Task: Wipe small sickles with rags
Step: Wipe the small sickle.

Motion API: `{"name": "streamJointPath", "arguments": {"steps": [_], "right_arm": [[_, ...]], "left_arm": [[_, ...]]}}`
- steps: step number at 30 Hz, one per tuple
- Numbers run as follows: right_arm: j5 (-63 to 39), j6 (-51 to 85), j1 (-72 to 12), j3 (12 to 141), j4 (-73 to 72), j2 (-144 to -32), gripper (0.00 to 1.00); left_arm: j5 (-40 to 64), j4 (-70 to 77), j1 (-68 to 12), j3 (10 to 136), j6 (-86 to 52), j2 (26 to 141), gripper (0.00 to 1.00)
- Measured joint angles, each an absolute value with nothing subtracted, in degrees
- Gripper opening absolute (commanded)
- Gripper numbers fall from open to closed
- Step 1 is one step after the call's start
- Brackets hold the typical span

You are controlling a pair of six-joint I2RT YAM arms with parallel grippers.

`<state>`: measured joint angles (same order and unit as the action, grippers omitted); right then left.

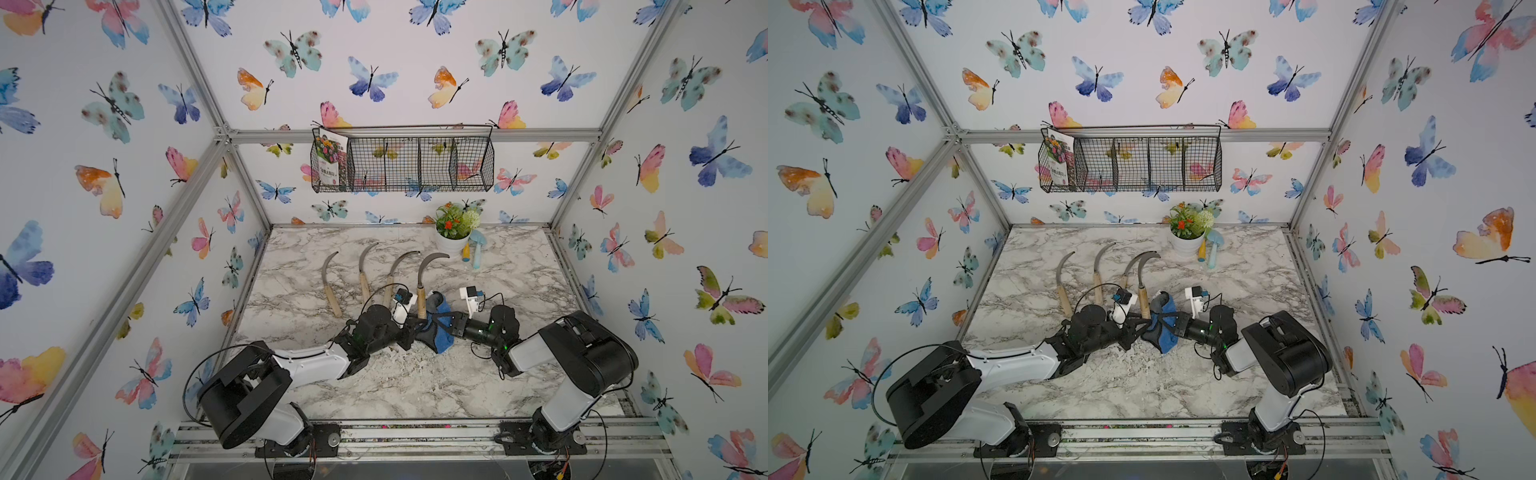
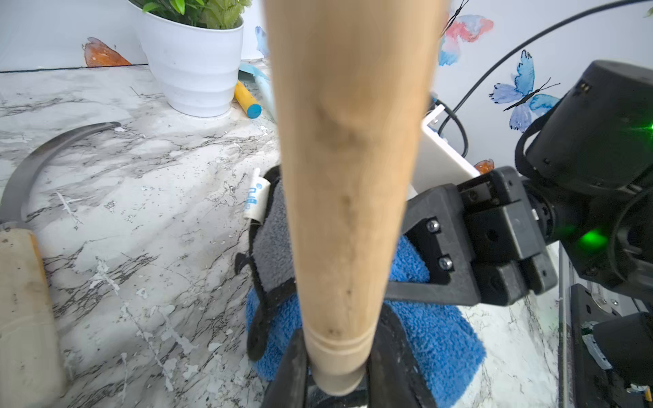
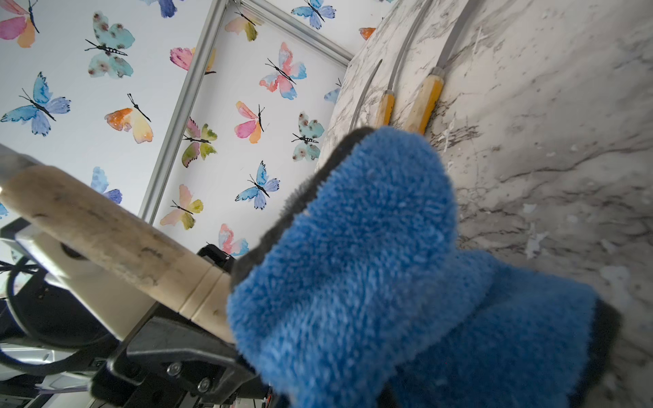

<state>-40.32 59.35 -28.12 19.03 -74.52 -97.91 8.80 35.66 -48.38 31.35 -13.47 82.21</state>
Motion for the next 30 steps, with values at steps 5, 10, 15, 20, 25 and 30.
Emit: {"name": "streamJointPath", "arguments": {"steps": [5,10,15,20,25,30], "right_arm": [[-41.98,59.53,-28.21,19.79,-75.44,-97.12,0.02],[-40.51,59.48,-29.69,20.10,-75.68,-96.82,0.02],[-36.91,60.97,-32.32,20.10,-79.90,-101.82,0.02],[-36.40,62.39,-32.77,20.08,-81.87,-104.09,0.02],[-34.65,60.20,-32.36,20.53,-73.78,-97.43,0.02],[-33.69,54.57,-30.59,26.20,-57.84,-87.55,0.02]], "left_arm": [[8.84,35.59,-48.38,32.05,-13.28,82.89,0.00],[8.84,35.33,-48.31,33.21,-13.26,84.38,0.00],[8.60,32.60,-47.66,33.21,-13.23,85.19,0.00],[8.40,31.44,-47.62,33.28,-13.23,85.73,0.00],[8.40,31.48,-47.64,34.68,-13.21,85.78,0.00],[7.51,33.21,-47.40,36.93,-13.21,85.82,0.00]]}}
